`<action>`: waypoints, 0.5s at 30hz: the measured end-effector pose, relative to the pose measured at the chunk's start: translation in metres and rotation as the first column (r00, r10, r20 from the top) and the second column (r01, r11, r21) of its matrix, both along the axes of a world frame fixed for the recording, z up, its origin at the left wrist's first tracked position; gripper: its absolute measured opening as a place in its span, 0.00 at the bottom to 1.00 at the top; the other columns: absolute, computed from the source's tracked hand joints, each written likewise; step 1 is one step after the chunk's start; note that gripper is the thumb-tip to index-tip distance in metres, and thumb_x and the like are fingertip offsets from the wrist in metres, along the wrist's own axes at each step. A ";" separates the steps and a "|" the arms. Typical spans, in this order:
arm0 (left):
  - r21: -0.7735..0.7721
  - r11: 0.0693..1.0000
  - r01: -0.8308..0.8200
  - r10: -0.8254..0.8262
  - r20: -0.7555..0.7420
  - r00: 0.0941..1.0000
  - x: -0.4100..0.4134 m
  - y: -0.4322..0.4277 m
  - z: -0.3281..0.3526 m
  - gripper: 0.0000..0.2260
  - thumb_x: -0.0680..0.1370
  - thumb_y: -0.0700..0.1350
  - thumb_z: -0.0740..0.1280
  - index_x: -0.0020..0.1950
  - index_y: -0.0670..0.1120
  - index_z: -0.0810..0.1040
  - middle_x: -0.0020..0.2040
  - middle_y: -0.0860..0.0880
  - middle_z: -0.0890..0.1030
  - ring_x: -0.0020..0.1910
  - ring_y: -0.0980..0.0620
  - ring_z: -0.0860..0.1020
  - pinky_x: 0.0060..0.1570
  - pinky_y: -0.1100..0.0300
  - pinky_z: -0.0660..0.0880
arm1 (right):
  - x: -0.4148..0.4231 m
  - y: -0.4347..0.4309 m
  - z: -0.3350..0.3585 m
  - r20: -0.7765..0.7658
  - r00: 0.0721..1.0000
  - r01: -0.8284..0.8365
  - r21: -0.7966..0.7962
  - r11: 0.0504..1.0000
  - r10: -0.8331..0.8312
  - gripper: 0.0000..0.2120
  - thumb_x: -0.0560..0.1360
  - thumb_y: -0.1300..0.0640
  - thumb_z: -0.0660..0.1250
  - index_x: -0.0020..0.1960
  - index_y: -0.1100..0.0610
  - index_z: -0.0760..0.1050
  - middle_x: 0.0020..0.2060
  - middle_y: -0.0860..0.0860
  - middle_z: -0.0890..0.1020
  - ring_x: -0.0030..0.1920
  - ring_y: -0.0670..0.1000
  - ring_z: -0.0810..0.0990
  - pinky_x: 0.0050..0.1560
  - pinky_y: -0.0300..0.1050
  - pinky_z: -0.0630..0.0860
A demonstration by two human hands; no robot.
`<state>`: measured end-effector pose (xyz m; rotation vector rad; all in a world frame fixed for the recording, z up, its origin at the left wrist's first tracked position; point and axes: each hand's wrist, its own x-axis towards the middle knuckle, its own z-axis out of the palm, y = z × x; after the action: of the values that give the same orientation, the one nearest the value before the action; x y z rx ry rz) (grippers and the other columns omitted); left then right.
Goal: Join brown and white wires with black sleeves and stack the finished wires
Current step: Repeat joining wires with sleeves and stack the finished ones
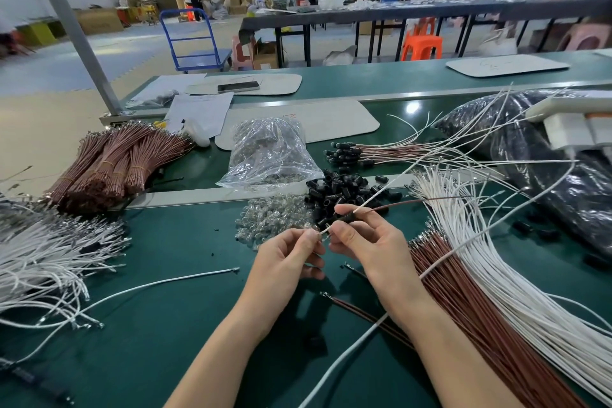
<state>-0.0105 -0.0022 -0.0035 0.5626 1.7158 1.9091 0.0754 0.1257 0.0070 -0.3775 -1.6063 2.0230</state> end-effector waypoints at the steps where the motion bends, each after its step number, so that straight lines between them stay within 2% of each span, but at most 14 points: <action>1: 0.006 1.000 0.005 -0.006 0.002 1.000 0.001 0.000 0.001 0.11 0.83 0.43 0.65 0.46 0.39 0.81 0.40 0.46 0.83 0.37 0.52 0.80 0.38 0.59 0.79 | 0.000 0.000 0.000 -0.011 1.000 -0.014 -0.036 0.999 0.013 0.12 0.70 0.54 0.74 0.53 0.49 0.84 0.40 0.55 0.85 0.43 0.49 0.85 0.48 0.39 0.81; 5: 0.012 1.000 0.004 -0.004 -0.020 1.000 0.003 0.000 0.003 0.11 0.83 0.44 0.64 0.47 0.38 0.80 0.40 0.46 0.82 0.37 0.52 0.79 0.38 0.59 0.80 | -0.001 0.000 0.000 -0.032 0.999 -0.036 -0.124 0.992 0.032 0.15 0.70 0.58 0.73 0.57 0.55 0.81 0.38 0.56 0.84 0.43 0.50 0.85 0.47 0.39 0.81; 10: 0.006 1.000 0.007 -0.006 -0.021 1.000 0.004 0.000 0.005 0.12 0.83 0.43 0.64 0.46 0.38 0.80 0.40 0.46 0.82 0.37 0.52 0.79 0.38 0.59 0.80 | -0.001 0.000 -0.001 -0.021 0.999 -0.035 -0.079 0.996 0.033 0.14 0.72 0.63 0.74 0.56 0.52 0.82 0.38 0.55 0.82 0.44 0.51 0.86 0.48 0.39 0.81; 15: -0.005 1.000 0.019 -0.019 -0.024 1.000 0.004 0.000 0.005 0.12 0.83 0.44 0.63 0.46 0.38 0.80 0.38 0.48 0.82 0.36 0.53 0.80 0.38 0.59 0.80 | -0.001 0.000 0.000 -0.011 0.999 -0.052 -0.020 0.998 0.052 0.15 0.69 0.55 0.76 0.55 0.48 0.83 0.38 0.52 0.84 0.45 0.53 0.86 0.50 0.41 0.82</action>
<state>-0.0068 -0.0021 0.0019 0.6012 1.7234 1.8918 0.0745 0.1254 0.0072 -0.3346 -1.6057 2.0783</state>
